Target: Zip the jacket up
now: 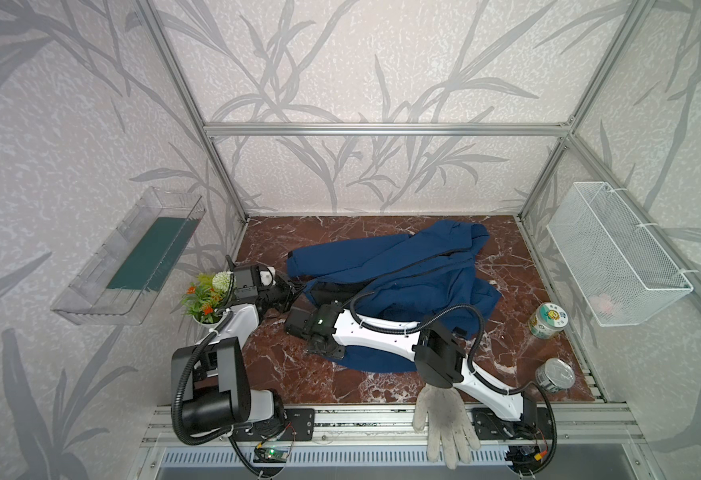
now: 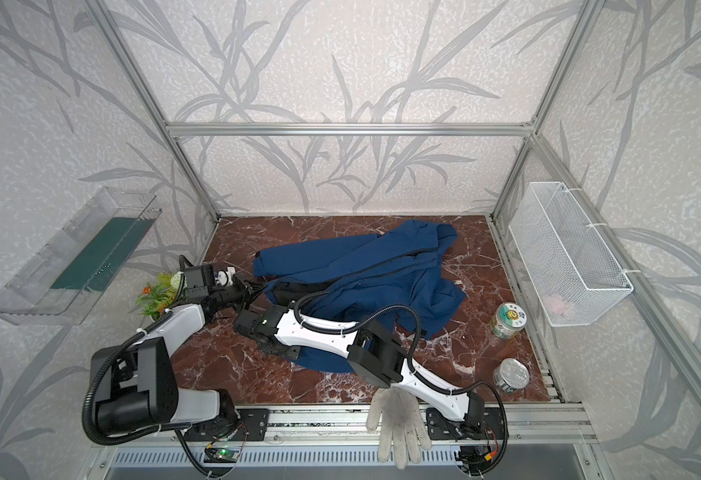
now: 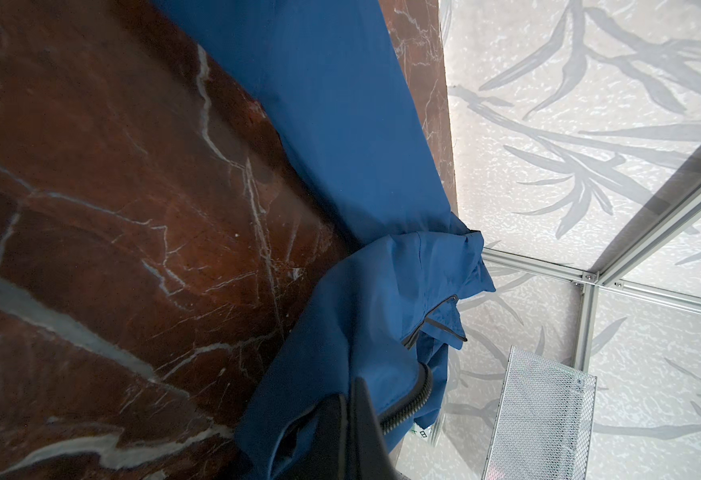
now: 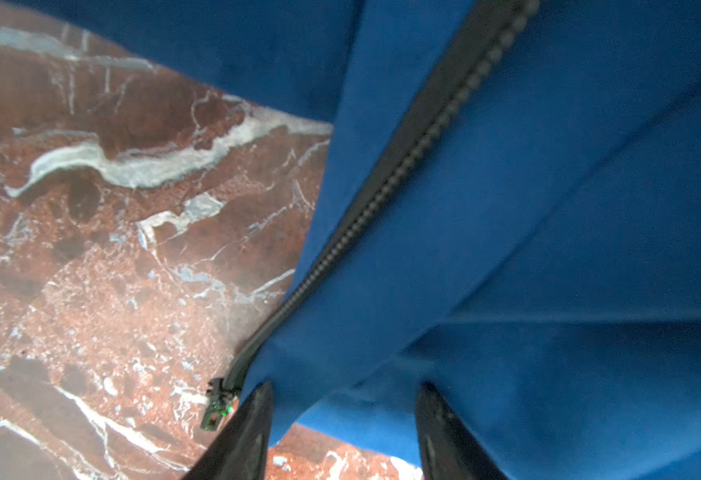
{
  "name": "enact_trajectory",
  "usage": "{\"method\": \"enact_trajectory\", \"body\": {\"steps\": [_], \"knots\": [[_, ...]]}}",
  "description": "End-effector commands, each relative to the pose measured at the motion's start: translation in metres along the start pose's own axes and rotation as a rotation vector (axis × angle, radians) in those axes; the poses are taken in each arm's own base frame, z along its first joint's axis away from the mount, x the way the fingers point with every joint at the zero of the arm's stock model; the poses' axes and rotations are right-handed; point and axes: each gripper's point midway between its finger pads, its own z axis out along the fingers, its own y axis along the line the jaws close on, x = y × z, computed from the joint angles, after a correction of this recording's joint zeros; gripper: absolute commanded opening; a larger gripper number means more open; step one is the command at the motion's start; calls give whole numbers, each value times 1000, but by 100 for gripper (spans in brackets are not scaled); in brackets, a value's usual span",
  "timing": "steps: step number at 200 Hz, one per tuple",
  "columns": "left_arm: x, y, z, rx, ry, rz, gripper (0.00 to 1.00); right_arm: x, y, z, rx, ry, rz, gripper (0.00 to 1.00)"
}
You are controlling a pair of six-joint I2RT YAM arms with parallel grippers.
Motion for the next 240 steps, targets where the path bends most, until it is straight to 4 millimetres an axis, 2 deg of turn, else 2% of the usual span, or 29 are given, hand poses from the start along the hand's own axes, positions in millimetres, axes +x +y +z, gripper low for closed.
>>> {"method": "enact_trajectory", "body": {"steps": [1, 29, 74, 108, 142, 170, 182, 192, 205, 230, 240], "knots": [[-2, 5, -1, -6, -9, -7, 0, -1, -27, 18, 142, -8, -28, 58], [-8, 11, -4, -6, -22, -27, 0, 5, -45, 38, 251, 16, -74, 59], [-26, 14, -9, 9, -37, -67, 0, 15, -49, 64, 261, 49, -68, 57], [-23, 18, -7, 3, -33, -72, 0, 25, -58, 87, 297, 99, -66, 41], [-21, 21, -8, -4, -39, -72, 0, 22, -57, 92, 291, 113, -81, 26], [-15, 20, -10, -12, -21, -55, 0, 7, -49, 71, 259, 56, -124, 0], [-10, 18, -11, -12, -15, -45, 0, 0, -44, 60, 221, 34, -144, 0], [-5, 16, -12, -6, -6, -39, 0, -4, -32, 50, 128, 20, -171, 0], [3, 13, -12, 4, 10, -40, 0, -15, -30, 28, 20, -14, -147, 0], [20, -8, -14, 42, 31, -11, 0, -39, -51, -7, -175, -40, -76, 0], [30, -19, -14, 56, 40, 8, 0, -46, -53, -23, -294, -44, -78, 0]]}}
